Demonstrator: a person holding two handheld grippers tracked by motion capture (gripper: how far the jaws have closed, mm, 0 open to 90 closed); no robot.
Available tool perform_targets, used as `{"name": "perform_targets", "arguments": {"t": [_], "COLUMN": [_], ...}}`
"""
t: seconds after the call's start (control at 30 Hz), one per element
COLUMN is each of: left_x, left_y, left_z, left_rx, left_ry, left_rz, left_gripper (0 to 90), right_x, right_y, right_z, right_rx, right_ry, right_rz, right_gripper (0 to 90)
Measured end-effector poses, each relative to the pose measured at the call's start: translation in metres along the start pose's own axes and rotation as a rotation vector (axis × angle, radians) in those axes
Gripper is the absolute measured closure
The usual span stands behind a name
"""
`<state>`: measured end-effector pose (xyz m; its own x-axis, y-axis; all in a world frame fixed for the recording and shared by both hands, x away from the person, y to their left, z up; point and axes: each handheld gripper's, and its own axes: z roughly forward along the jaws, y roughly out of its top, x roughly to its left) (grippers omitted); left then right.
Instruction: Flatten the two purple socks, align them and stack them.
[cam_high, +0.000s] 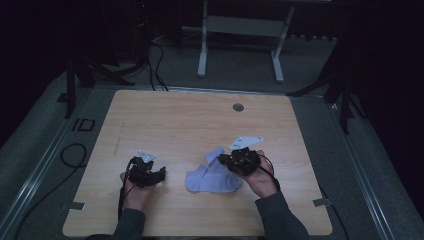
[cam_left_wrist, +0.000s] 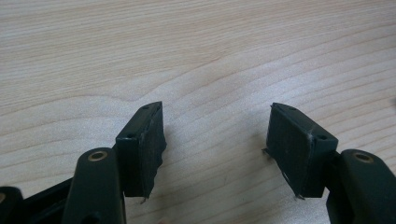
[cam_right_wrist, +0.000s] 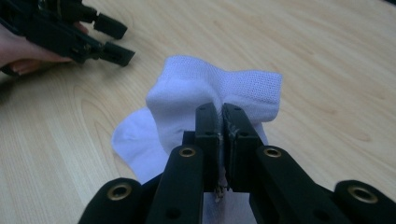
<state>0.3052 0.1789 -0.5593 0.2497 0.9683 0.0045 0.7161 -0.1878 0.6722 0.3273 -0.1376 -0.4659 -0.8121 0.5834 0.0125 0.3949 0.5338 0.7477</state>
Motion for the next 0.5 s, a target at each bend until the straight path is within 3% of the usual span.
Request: {"name": "perform_targets", "arguments": {"t": [0.5], "left_x": [-0.001], "left_y": [0.001], "left_z": [-0.001], "left_rx": [0.008], "left_ry": [0.006], "left_rz": [-0.005], "left_gripper": [38.1], "right_x": [0.014], "right_y": [-0.011], "right_z": [0.033], "right_rx": [0.049], "right_ry": [0.046], "right_rz": [0.029], "right_gripper": [85.5]}}
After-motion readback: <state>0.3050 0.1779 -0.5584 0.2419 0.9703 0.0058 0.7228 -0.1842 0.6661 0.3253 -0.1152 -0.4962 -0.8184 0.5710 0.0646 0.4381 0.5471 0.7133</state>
